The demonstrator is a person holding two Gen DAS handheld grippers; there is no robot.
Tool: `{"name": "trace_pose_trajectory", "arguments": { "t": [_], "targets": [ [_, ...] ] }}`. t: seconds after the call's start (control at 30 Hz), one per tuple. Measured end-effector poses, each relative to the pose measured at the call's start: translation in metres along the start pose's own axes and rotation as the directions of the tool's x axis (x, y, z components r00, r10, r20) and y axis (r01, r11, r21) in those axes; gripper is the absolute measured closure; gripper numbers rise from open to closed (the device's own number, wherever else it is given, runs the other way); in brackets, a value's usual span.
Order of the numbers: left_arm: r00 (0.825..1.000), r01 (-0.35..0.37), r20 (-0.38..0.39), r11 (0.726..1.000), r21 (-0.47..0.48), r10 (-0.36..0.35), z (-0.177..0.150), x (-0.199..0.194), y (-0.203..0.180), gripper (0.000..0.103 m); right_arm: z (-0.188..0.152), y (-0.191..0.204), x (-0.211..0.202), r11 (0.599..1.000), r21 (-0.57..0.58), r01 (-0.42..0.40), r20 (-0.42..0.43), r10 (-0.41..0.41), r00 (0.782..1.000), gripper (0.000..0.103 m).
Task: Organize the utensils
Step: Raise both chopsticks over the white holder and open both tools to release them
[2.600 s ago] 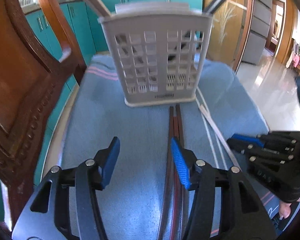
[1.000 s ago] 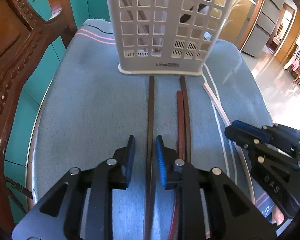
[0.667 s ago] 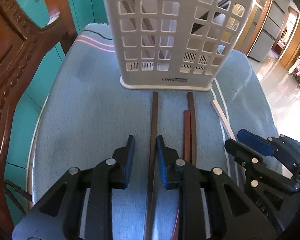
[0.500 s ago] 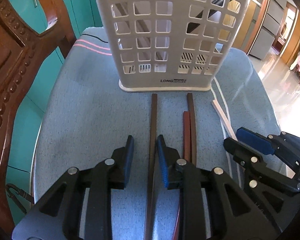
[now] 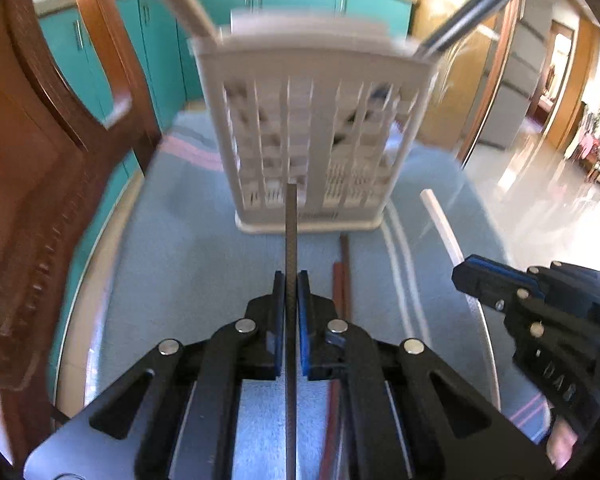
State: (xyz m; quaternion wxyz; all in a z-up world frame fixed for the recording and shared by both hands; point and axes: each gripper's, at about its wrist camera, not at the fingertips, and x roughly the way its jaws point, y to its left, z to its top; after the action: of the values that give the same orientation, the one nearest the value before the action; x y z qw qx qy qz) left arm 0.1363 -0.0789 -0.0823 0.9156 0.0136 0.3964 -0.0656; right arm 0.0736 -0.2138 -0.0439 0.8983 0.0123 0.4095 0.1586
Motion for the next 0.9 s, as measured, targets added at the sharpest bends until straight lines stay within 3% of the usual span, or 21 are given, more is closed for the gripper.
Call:
{"name": "trace_pose_trajectory", "arguments": {
  "t": [0.13,0.23,0.3,0.47,0.6,0.73,0.9],
  "targets": [
    [0.993,0.003,0.118,1.000,0.029,-0.007,0.002,-0.042,-0.003,0.096,0.005,-0.005,-0.041,1.000,-0.002,-0.031,0.110,0.031,0.993,0.097],
    [0.971,-0.046,0.238,0.997,0.069,0.029,0.001,-0.076,-0.007,0.096,0.007,-0.007,-0.069,0.998,-0.001,-0.065,0.202,0.064,0.977,0.097],
    [0.949,-0.075,0.313,0.994,0.077,0.048,-0.001,-0.099,-0.010,0.096,0.009,-0.010,-0.087,0.996,0.002,-0.089,0.257,0.085,0.963,0.097],
    [0.907,-0.044,0.421,0.998,0.034,0.026,0.012,-0.144,-0.004,0.096,0.019,-0.016,-0.129,0.989,0.025,-0.146,0.379,0.126,0.917,0.097],
    [0.865,0.009,0.501,1.000,0.007,-0.012,0.042,-0.182,0.004,0.096,0.051,-0.013,-0.164,0.983,0.022,-0.181,0.469,0.150,0.870,0.097],
    [0.816,0.059,0.577,0.998,-0.027,-0.033,0.080,-0.211,0.009,0.096,0.089,-0.011,-0.184,0.979,0.021,-0.203,0.518,0.163,0.840,0.097],
    [0.761,0.104,0.649,0.990,-0.099,-0.015,0.124,-0.213,0.024,0.096,0.126,-0.005,-0.199,0.985,0.037,-0.168,0.573,0.117,0.811,0.097]
  ]
}}
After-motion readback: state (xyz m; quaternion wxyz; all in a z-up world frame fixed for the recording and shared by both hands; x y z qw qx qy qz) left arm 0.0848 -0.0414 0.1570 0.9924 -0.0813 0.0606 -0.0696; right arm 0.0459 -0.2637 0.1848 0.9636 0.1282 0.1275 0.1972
